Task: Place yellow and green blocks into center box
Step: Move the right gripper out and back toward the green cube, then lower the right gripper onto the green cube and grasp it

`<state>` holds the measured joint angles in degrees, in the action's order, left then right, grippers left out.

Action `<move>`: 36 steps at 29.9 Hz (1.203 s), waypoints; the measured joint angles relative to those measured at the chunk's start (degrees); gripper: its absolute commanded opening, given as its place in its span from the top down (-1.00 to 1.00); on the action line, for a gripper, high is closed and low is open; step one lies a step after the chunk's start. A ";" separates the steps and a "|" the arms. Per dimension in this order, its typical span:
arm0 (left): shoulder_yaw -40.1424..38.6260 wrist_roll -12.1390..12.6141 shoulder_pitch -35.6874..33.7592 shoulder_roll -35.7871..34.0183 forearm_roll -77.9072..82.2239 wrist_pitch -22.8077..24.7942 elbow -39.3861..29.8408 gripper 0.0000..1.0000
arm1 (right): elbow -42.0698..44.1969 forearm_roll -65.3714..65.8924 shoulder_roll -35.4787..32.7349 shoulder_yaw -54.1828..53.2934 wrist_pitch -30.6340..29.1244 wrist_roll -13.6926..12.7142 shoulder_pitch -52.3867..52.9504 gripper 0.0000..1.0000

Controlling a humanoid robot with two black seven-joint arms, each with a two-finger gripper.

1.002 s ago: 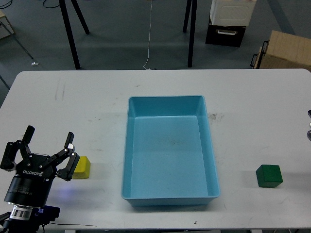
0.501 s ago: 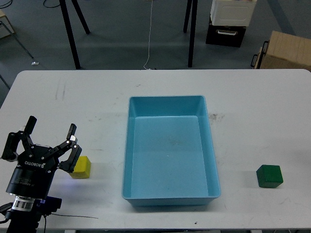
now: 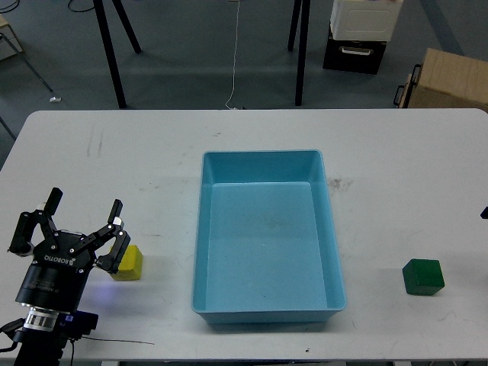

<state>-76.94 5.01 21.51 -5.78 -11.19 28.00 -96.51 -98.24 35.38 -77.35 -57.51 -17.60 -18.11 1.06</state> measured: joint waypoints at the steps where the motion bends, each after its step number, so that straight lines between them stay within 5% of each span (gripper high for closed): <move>1: 0.03 0.00 -0.03 0.03 0.03 0.00 0.16 -1.00 | 0.70 0.77 0.57 0.34 0.00 -0.11 0.02 -1.00; 10: 1.17 -0.31 -0.10 -0.19 0.12 0.00 0.99 -1.00 | 17.24 1.89 9.61 5.28 -0.52 -0.39 9.55 -1.00; 17: 1.28 -0.09 -0.31 -0.15 0.17 0.00 1.05 -1.00 | 22.25 2.18 13.59 33.00 -1.45 -0.84 35.11 -1.00; 29: 1.53 -0.41 -0.17 -0.10 0.30 0.00 1.06 -1.00 | 6.30 8.13 15.84 78.56 -2.95 -3.69 72.24 -1.00; 36: 1.54 -0.65 0.45 -0.02 0.30 0.00 1.06 -1.00 | 3.59 10.74 19.60 84.44 -2.71 -3.76 76.69 -1.00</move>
<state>-75.41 4.36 21.96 -5.80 -10.90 28.00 -95.44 -94.65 46.13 -57.74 26.92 -20.31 -21.87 77.75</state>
